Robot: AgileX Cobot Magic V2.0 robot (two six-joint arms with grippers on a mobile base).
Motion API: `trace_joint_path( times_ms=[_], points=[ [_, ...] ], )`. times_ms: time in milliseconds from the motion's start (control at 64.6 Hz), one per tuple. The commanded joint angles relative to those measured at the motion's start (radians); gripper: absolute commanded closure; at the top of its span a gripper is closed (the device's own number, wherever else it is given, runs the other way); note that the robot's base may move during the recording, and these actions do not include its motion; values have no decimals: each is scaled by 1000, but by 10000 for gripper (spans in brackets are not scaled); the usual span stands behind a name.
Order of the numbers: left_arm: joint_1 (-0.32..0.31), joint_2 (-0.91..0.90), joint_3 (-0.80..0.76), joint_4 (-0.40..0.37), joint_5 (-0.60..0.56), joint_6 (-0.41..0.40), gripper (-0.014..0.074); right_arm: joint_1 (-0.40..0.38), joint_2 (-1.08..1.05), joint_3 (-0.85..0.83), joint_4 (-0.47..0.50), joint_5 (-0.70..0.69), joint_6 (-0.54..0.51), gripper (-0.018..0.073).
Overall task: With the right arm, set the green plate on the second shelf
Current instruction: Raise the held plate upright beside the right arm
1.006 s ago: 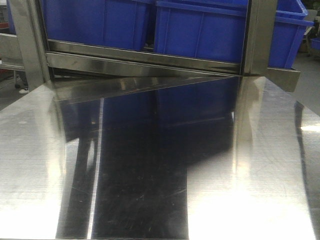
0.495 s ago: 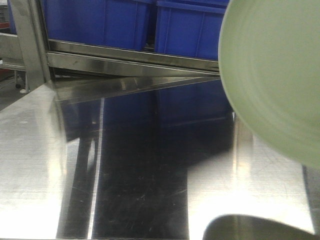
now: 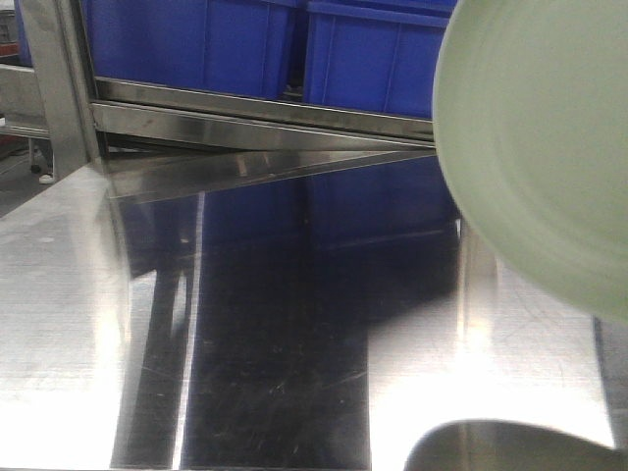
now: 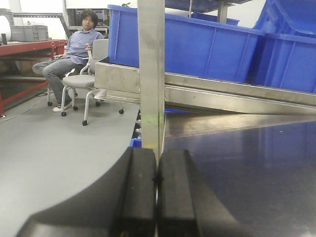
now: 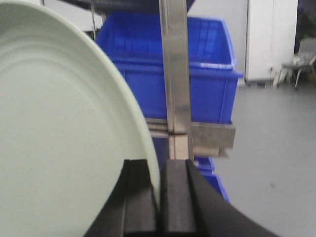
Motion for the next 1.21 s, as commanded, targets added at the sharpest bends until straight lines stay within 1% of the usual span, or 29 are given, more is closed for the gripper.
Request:
trace_joint_path(
  times_ms=[0,124,278,371,650,835,959,1191],
  points=[
    [-3,-17,40,-3,-89,-2,466,-2,-35,-24,-32,-103,0,503],
    [-3,-17,40,-3,-89,-2,466,-2,-46,-24,-75,-77,-5,503],
    [-3,-17,40,-3,-89,-2,466,-2,-46,-24,-74,-53,-92,503],
    [-3,-17,40,-3,-89,-2,466,-2,-46,-24,-54,-58,-123,503],
    [-3,-17,40,-3,-89,-2,466,-2,-46,-24,15,-119,-121,503],
    [-3,-17,40,-3,-89,-2,466,-2,-46,-24,18,-127,-121,503],
    [-3,-17,40,-3,-89,-2,466,-2,-46,-24,38,-149,-120,503],
    [-3,-17,40,-3,-89,-2,466,-2,-46,-24,37,-162,-120,503]
  ],
)
